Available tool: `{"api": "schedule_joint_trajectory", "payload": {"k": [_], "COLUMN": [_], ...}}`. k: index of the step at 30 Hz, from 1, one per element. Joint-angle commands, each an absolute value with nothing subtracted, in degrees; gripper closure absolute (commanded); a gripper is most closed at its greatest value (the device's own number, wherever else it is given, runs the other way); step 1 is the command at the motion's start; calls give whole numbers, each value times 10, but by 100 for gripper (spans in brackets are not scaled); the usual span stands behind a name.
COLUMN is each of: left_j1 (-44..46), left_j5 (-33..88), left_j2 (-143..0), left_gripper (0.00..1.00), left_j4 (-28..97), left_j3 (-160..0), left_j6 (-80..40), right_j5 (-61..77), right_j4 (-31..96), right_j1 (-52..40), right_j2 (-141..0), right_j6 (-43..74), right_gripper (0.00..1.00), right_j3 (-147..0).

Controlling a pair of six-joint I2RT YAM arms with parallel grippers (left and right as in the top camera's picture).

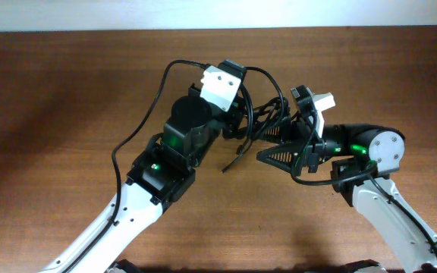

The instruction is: Untangle cables

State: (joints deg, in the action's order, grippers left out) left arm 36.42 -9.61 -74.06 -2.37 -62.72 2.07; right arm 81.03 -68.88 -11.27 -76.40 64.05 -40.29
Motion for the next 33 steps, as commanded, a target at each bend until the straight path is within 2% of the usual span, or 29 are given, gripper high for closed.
{"api": "schedule_joint_trajectory", "payload": {"k": [1, 6, 9, 12, 24, 28, 33], "left_j1": [368, 369, 368, 368, 365, 362, 362], "left_j5": [-87, -88, -92, -123, -241, -271, -288], "left_j2": [-744, -744, -744, -744, -757, -758, -758], "left_gripper": [100, 100, 100, 100, 100, 100, 100], "left_j4": [-21, -17, -17, -19, -20, -6, 12], "left_j3": [-630, -630, -630, -630, -630, -630, -630], "left_j6": [8, 8, 9, 9, 9, 9, 33], "right_j5": [781, 776, 787, 808, 879, 879, 874], "right_j4": [-693, -693, -693, -693, -695, -725, -736], "right_j1": [-118, -118, -120, -128, -147, -146, -146], "right_j2": [-757, -757, -757, -757, -757, -757, -757], "right_j6": [632, 632, 632, 632, 632, 632, 632], "right_gripper": [31, 31, 42, 48, 52, 70, 82], "right_j3": [-408, -408, -408, -408, -408, -408, -408]}}
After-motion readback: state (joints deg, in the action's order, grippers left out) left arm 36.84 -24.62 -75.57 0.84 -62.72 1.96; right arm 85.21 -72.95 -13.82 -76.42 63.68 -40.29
